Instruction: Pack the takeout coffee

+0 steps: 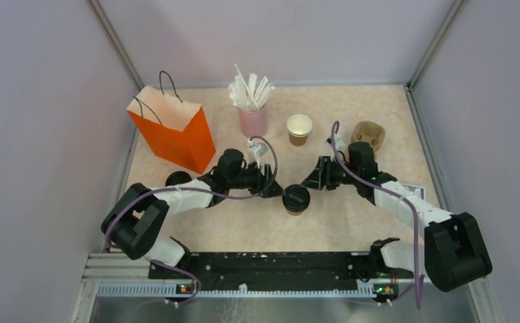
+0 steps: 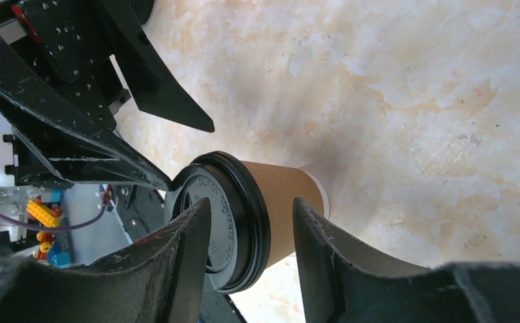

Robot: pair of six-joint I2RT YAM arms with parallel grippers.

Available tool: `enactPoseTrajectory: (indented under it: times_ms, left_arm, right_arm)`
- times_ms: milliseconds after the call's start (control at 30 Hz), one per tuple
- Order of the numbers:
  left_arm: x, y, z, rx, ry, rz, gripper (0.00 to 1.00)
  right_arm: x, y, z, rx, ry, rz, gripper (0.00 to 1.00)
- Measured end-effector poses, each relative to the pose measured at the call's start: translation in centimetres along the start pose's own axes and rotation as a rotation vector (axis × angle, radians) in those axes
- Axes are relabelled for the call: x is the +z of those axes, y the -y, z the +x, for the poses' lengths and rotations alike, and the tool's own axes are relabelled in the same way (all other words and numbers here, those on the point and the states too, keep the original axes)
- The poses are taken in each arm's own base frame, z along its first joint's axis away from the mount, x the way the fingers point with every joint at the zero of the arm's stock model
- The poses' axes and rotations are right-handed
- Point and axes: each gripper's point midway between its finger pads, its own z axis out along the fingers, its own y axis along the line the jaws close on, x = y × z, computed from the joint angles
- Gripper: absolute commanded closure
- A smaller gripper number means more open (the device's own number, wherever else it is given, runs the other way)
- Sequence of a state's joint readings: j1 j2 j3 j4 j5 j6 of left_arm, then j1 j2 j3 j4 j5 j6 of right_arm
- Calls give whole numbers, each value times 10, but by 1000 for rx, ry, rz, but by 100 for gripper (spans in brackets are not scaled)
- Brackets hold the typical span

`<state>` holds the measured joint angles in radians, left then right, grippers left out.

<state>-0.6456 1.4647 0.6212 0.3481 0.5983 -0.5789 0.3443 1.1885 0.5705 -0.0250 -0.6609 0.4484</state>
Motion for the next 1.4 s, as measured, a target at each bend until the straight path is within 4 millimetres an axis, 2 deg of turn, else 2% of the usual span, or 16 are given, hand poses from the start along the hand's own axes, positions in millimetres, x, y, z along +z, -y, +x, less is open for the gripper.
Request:
enactPoseTrajectory:
  times_ms: [167,333,800,1267,1400]
  left_arm:
    - [3,1,-2,6,2,12,38]
    - [4,2,-3,10,3,13,39]
    - [7,2,-3,20,12,6,41]
    - [19,1,-5,45,38,3,43]
    - [17,2,-8,51,53,-10,43]
  right_arm:
    - [2,-1,-4,2,15,-26,61]
    - [4,7,14,40,12,-31,61]
    - [-1,9,18,63,128,-67,68]
    - [-3,15,18,90,195,-57,70]
    - [-4,15,16,83,207,-57,64]
